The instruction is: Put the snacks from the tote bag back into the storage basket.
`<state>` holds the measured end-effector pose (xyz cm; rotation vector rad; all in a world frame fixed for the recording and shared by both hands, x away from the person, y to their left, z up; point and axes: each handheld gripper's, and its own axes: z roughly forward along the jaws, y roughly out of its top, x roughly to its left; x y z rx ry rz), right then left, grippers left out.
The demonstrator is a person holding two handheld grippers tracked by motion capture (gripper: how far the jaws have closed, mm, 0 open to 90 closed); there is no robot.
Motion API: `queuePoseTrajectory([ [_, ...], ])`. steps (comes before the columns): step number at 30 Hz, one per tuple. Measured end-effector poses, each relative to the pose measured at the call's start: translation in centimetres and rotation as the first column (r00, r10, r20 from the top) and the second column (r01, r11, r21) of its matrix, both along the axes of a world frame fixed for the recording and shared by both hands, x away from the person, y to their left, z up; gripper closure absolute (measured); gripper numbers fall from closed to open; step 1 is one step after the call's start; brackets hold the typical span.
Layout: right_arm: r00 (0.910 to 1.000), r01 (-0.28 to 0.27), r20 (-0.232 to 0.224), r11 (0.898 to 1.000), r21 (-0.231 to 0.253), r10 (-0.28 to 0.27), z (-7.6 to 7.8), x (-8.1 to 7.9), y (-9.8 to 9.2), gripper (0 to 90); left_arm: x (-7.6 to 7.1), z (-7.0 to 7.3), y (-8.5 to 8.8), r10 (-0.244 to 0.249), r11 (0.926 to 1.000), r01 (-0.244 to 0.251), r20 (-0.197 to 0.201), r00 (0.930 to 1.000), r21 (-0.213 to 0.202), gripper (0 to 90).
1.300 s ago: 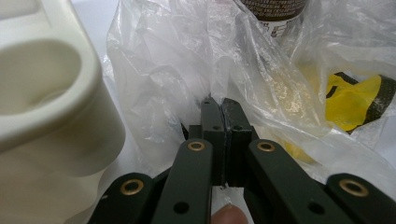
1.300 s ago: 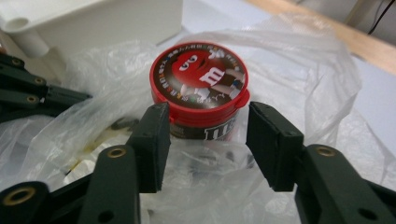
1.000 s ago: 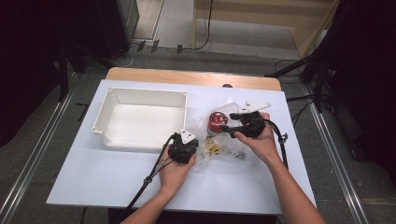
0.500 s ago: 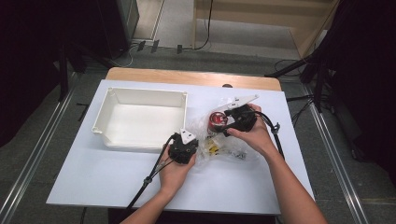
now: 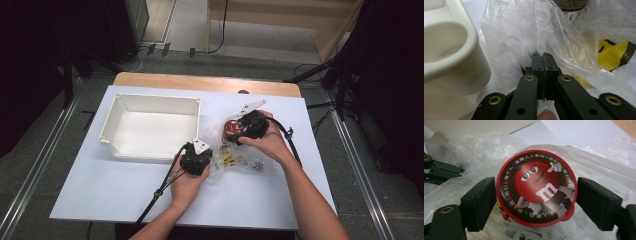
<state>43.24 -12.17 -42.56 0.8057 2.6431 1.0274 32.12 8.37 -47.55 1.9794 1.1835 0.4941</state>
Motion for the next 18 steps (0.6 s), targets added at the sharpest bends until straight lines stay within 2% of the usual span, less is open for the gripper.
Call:
queuePoseTrajectory([
  [7,0.9996,-0.004,-0.027,1.0,-0.021,0.004,-0.92,0.39,0.22,21.5,-0.02,0.01,0.0,-0.002,1.0,0.002,0.0,1.0,0.002,90.0],
  [12,0.9999,-0.009,-0.013,1.0,-0.029,0.009,-0.93,0.35,0.49,23.2,-0.02,0.01,0.0,-0.003,1.0,0.003,0.0,1.0,0.003,90.0],
  [18,0.9999,-0.005,-0.016,0.999,-0.032,0.005,-1.06,0.35,0.7,25.7,-0.03,0.0,-0.01,-0.003,1.0,0.003,-0.002,1.0,0.002,90.0],
])
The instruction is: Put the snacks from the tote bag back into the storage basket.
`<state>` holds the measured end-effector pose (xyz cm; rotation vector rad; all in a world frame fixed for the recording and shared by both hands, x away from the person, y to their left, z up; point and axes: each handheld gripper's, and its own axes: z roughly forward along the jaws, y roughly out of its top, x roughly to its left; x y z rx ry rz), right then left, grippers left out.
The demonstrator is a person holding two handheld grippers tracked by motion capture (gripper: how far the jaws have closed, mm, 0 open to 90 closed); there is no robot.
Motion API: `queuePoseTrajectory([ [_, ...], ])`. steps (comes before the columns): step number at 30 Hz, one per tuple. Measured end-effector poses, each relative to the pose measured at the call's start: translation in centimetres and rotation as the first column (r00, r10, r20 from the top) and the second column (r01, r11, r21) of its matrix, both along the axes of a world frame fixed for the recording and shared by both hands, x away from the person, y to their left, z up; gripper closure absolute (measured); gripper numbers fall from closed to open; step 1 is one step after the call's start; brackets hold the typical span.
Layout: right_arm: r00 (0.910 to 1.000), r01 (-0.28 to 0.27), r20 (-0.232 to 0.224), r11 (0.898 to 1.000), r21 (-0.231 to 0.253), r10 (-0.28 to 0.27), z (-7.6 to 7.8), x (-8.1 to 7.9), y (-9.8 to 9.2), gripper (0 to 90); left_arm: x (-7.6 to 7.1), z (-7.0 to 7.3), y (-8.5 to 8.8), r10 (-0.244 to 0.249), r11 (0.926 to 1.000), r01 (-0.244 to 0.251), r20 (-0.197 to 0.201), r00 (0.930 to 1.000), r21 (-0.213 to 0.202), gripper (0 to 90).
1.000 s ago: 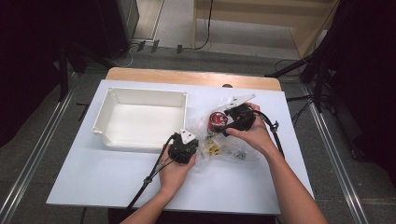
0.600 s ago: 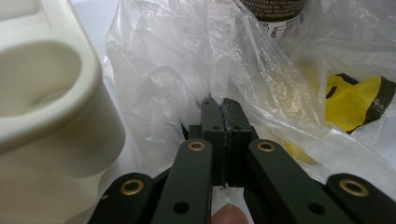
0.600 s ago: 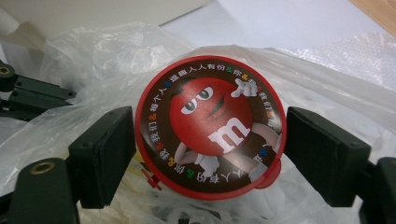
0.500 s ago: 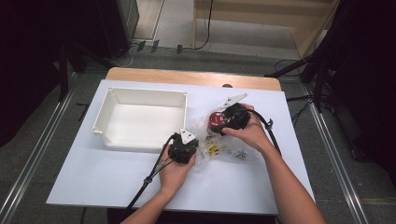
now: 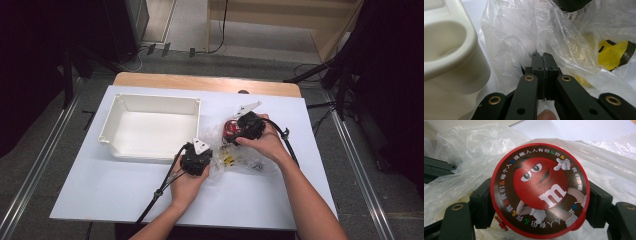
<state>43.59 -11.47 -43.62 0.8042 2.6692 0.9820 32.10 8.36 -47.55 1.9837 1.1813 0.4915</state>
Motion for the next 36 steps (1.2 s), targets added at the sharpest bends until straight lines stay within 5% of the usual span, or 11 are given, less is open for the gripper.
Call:
queuePoseTrajectory([
  [8,1.0,-0.001,0.003,1.0,-0.004,0.001,0.1,0.0,-0.2,26.0,0.0,0.0,0.0,0.002,1.0,-0.002,0.001,1.0,0.002,90.0],
  [16,0.9997,0.005,0.023,0.999,0.041,-0.006,1.7,-0.6,-1.0,26.0,0.0,0.0,0.0,0.005,1.0,-0.005,0.003,1.0,0.003,90.0],
  [29,0.9968,-0.05,0.064,0.998,0.03,0.048,3.8,-1.9,-1.2,26.1,-0.2,0.1,0.1,-0.009,0.9999,0.009,0.014,0.9999,0.007,89.3],
  [36,0.9936,-0.077,0.084,0.997,0.023,0.075,5.0,-2.5,-0.7,26.1,-0.6,0.3,0.4,-0.022,0.9994,0.023,0.034,0.9992,-0.026,82.3],
])
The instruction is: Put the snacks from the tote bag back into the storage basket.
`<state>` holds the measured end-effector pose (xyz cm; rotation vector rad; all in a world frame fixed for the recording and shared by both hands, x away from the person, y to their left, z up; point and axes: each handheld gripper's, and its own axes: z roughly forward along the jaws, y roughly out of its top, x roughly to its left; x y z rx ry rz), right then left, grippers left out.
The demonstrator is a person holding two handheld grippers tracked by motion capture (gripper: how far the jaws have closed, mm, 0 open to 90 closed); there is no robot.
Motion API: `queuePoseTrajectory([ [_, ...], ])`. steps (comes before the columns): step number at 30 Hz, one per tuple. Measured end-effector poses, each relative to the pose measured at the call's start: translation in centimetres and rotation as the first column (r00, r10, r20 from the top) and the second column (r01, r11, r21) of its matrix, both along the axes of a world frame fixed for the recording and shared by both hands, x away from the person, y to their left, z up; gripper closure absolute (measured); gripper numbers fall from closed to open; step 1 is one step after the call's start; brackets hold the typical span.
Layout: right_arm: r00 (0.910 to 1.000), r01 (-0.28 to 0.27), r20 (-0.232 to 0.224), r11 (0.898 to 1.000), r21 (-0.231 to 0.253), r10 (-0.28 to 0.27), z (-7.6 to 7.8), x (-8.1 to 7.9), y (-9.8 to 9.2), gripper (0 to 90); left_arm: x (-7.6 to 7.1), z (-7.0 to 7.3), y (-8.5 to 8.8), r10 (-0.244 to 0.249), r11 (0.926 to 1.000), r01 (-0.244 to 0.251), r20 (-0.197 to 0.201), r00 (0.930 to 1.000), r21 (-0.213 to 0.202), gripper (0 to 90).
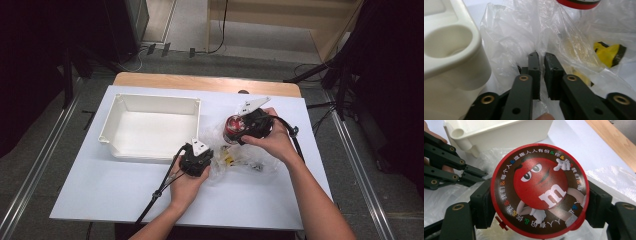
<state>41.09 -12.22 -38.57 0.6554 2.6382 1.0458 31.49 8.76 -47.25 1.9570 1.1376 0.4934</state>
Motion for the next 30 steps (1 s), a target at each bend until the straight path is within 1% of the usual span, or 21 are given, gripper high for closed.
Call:
queuePoseTrajectory([
  [2,0.9999,-0.006,0.014,1.0,0.0,0.006,0.3,-0.1,0.1,26.1,-0.3,0.1,0.2,-0.008,0.9998,0.009,0.014,0.9999,-0.019,77.8],
  [4,0.9999,-0.008,0.011,1.0,0.009,0.008,0.6,-0.2,0.1,26.1,-0.6,0.3,0.4,-0.017,0.9997,0.018,0.025,0.9995,-0.016,73.8],
  [8,0.9998,-0.004,0.017,1.0,0.022,0.004,0.9,-0.4,-0.1,26.1,-1.3,0.5,0.9,-0.046,0.9985,0.047,0.041,0.9981,-0.029,66.9],
  [10,0.9998,-0.003,0.018,1.0,0.02,0.003,1.0,-0.4,-0.3,26.1,-1.7,0.5,1.1,-0.058,0.9973,0.06,0.051,0.997,-0.042,64.0],
  [12,0.9998,0.0,0.021,1.0,0.02,0.0,1.1,-0.5,-0.4,26.1,-2.1,0.6,1.4,-0.07,0.9964,0.073,0.056,0.9959,-0.043,60.4],
  [14,0.9998,-0.002,0.021,1.0,0.024,0.002,1.3,-0.6,-0.6,26.1,-2.4,0.8,1.7,-0.075,0.9949,0.079,0.068,0.9949,-0.062,56.8],
  [17,0.9997,-0.002,0.025,1.0,0.025,0.001,1.6,-0.7,-0.7,26.1,-2.6,0.9,2.3,-0.08,0.992,0.086,0.071,0.9943,-0.092,51.6],
  [18,0.9997,-0.003,0.025,1.0,0.027,0.002,1.7,-0.8,-0.8,26.1,-2.6,0.9,2.4,-0.081,0.9914,0.088,0.079,0.9936,-0.097,50.0],
  [25,0.9993,-0.009,0.035,1.0,0.027,0.008,2.2,-1.2,-1.0,26.1,-2.8,1.3,3.1,-0.078,0.99,0.09,0.108,0.9911,-0.109,40.3],
  [26,0.9993,-0.011,0.037,1.0,0.027,0.01,2.2,-1.2,-1.0,26.1,-2.9,1.3,3.3,-0.087,0.9878,0.101,0.114,0.9896,-0.119,39.6],
  [28,0.999,-0.016,0.042,1.0,0.021,0.016,2.3,-1.4,-0.9,26.1,-3.0,1.4,3.4,-0.089,0.9868,0.106,0.133,0.9872,-0.123,38.0],
  [29,0.9989,-0.018,0.044,1.0,0.018,0.017,2.3,-1.4,-0.8,26.1,-3.1,1.4,3.5,-0.088,0.9859,0.107,0.146,0.9854,-0.128,35.8],
  [30,0.9989,-0.017,0.045,1.0,0.011,0.016,2.4,-1.6,-0.7,26.1,-3.3,1.4,3.5,-0.091,0.9855,0.11,0.147,0.9849,-0.128,32.7],
])
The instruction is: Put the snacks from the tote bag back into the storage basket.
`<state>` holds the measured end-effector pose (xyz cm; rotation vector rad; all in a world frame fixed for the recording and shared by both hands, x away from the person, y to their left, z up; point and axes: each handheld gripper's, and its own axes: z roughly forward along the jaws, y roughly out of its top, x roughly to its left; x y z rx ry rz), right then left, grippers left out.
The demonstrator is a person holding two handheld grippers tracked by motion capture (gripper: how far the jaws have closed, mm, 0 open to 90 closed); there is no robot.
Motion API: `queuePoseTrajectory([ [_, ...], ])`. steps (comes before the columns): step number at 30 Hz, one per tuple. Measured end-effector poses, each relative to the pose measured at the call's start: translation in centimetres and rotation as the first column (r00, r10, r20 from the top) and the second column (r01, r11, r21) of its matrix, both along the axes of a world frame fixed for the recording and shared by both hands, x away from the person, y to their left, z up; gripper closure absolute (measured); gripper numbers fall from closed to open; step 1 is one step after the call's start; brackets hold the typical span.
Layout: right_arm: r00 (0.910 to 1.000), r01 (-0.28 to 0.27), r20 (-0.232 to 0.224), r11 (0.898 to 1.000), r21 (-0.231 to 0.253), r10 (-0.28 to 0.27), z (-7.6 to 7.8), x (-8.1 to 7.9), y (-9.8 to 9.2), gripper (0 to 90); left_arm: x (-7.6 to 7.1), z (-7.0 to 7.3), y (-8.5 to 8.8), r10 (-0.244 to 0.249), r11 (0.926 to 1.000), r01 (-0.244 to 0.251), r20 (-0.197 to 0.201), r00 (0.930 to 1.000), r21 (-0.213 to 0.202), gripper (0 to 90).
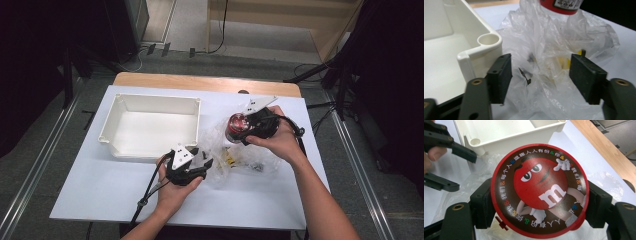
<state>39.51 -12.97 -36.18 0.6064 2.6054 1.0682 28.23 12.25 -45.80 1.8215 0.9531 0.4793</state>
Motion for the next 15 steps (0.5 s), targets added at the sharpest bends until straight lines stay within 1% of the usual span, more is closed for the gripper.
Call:
queuePoseTrajectory([
  [1,1.0,0.0,0.003,1.0,-0.006,0.0,0.1,-0.1,0.1,26.1,-0.1,0.0,0.0,-0.007,1.0,0.007,-0.003,1.0,-0.002,27.6],
  [3,1.0,-0.007,0.002,1.0,-0.004,0.007,0.2,-0.2,0.1,26.1,-0.2,0.0,0.0,-0.02,0.9998,0.02,-0.006,0.9998,0.004,20.2],
  [4,1.0,-0.009,0.0,1.0,-0.001,0.009,0.3,-0.3,0.1,26.1,-0.3,0.0,0.0,-0.029,0.9996,0.029,-0.007,0.9996,-0.004,17.1],
  [6,0.9999,-0.012,0.0,1.0,0.008,0.012,0.4,-0.3,0.1,26.1,-0.4,0.1,0.2,-0.039,0.9992,0.039,-0.002,0.9992,-0.014,13.9],
  [8,0.9999,-0.011,-0.001,1.0,0.012,0.011,0.5,-0.4,0.1,26.1,-0.5,0.2,0.5,-0.051,0.9985,0.051,0.003,0.9987,-0.022,12.9],
  [10,0.9999,-0.015,0.0,1.0,0.014,0.015,0.7,-0.3,0.1,26.1,-0.7,0.2,0.9,-0.055,0.9983,0.055,0.005,0.9985,-0.021,9.5],
  [11,0.9999,-0.011,-0.001,1.0,0.015,0.011,0.8,-0.4,0.1,26.1,-0.7,0.2,1.1,-0.054,0.9982,0.054,0.009,0.9985,-0.027,8.1],
  [12,0.9999,-0.014,0.002,1.0,0.016,0.014,0.9,-0.4,0.2,26.1,-0.8,0.3,1.4,-0.044,0.9989,0.045,0.011,0.999,-0.016,6.2],
  [13,0.9999,-0.013,0.001,1.0,0.017,0.013,1.0,-0.4,0.3,26.1,-0.8,0.3,1.7,-0.044,0.9987,0.044,0.016,0.9989,-0.024,2.4],
  [14,0.9999,-0.016,0.004,1.0,0.016,0.016,1.2,-0.4,0.3,26.1,-0.8,0.3,1.7,-0.044,0.9987,0.044,0.016,0.9989,-0.024,1.4],
  [15,0.9999,-0.014,0.009,1.0,0.017,0.014,1.3,-0.4,0.4,26.1,-0.8,0.5,2.4,-0.021,0.9993,0.022,0.02,0.9996,-0.031,0.6],
])
